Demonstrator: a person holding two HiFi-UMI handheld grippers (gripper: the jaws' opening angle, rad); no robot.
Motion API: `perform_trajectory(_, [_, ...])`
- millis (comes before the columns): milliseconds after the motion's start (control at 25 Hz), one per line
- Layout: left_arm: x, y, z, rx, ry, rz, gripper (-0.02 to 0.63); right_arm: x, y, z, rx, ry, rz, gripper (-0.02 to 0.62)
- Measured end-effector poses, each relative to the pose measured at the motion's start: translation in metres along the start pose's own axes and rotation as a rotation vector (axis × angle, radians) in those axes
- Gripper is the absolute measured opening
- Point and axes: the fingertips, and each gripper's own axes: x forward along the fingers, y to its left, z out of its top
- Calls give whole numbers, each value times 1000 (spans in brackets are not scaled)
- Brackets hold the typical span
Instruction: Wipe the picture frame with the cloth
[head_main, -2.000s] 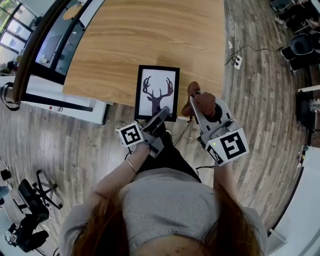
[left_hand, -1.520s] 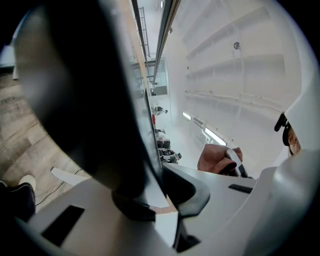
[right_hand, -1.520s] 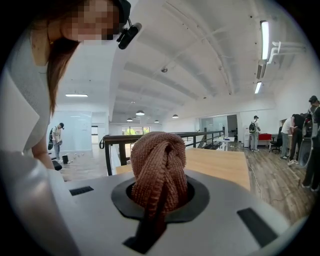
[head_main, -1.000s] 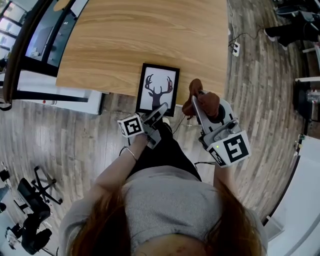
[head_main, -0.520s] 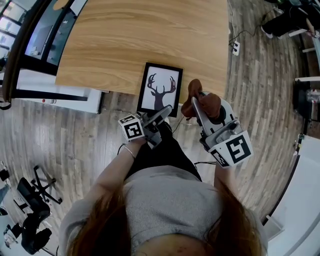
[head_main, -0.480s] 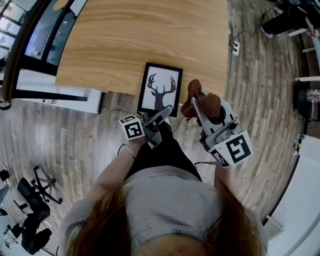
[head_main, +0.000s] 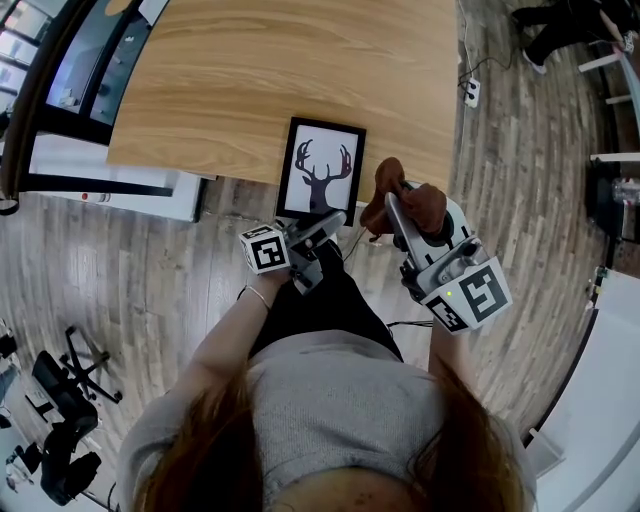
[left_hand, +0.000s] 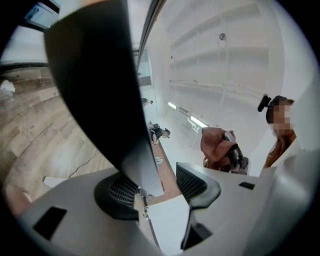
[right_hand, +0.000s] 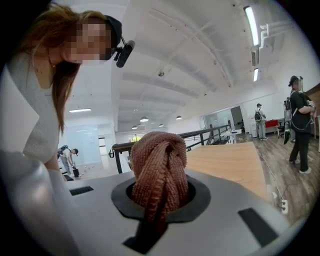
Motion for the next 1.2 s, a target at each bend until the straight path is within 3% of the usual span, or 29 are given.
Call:
perform_trajectory(320, [-32,11,-13,25,41,106,209,1,9,-2,-57,21,-5,46])
perform_trajectory(560, [-76,-11,-18,90,47,183,209,-4,18,5,-65,-19,-22,46])
perform_trajectory(840, [-84,-106,7,334,18,165,209,-22,38,24,-63,-81,-37,45])
perform_trajectory(1080, [-55,-178,56,593,-109,113,207,-29,53,40,-60,-153,-80,45])
perform_trajectory(1200, [-39,-212,69,671,-162,71,207,-35,60,52,-69,-183,-100,46])
